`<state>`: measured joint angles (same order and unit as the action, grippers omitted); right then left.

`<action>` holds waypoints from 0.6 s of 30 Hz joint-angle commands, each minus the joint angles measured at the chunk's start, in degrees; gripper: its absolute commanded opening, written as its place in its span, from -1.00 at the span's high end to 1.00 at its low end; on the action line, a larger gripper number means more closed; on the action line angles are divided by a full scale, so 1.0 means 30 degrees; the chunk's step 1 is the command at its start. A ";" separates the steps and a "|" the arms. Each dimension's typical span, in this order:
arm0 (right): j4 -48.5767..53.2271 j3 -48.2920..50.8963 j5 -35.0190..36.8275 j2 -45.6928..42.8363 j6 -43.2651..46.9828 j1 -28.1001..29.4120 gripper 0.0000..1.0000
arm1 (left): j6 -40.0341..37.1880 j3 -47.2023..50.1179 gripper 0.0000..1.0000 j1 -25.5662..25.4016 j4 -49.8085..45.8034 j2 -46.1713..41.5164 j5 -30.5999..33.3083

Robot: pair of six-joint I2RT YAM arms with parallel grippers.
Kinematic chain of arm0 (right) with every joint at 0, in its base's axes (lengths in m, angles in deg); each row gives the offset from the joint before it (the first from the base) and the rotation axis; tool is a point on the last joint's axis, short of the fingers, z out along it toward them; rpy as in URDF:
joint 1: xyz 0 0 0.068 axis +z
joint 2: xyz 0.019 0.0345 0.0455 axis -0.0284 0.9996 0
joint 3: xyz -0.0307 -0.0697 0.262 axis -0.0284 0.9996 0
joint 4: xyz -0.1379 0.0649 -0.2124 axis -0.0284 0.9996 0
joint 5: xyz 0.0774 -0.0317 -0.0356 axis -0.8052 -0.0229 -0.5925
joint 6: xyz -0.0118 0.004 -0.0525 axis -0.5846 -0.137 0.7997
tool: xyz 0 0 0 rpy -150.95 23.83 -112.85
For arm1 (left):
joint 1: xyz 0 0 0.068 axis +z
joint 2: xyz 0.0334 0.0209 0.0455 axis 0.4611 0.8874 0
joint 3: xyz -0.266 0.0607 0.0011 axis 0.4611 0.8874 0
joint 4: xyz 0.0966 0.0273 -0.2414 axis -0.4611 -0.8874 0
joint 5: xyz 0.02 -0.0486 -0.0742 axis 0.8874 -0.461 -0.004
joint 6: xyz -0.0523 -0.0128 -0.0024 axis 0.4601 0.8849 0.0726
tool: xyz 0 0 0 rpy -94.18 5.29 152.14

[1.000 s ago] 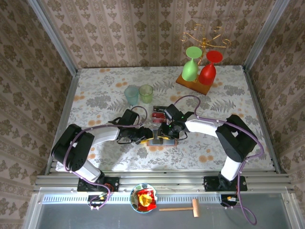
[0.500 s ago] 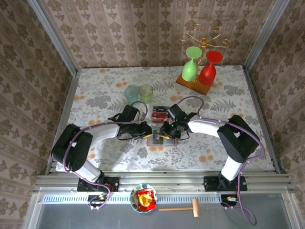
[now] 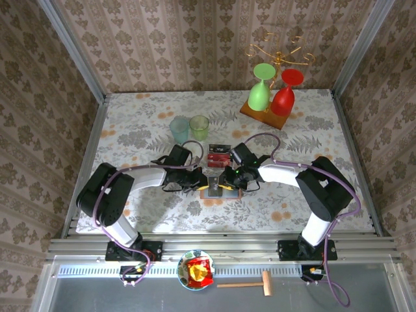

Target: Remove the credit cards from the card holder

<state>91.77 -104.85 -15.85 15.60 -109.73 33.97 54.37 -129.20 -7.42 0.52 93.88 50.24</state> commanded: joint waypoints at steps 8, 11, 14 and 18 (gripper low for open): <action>-0.0591 0.0671 -0.0429 0.0340 -0.0207 -0.0168 0.58 | -0.0078 -0.0064 0.96 0.0044 -0.0529 0.0760 -0.0220; -0.0797 0.0740 -0.0575 0.0441 -0.0219 -0.0182 0.58 | -0.0080 -0.0035 0.96 0.0036 -0.0580 0.0742 -0.0206; -0.1226 0.0845 -0.0891 0.0593 -0.0374 -0.0230 0.58 | -0.0123 -0.0059 0.96 0.0032 -0.0642 0.0769 -0.0206; -0.2428 0.1289 -0.1458 0.0788 -0.0921 -0.0289 0.58 | -0.0231 -0.0121 0.96 0.0039 -0.0861 0.0752 -0.0184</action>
<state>87.16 -102.33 -18.15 16.49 -110.84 33.38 54.35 -129.20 -7.42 -0.05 95.45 50.02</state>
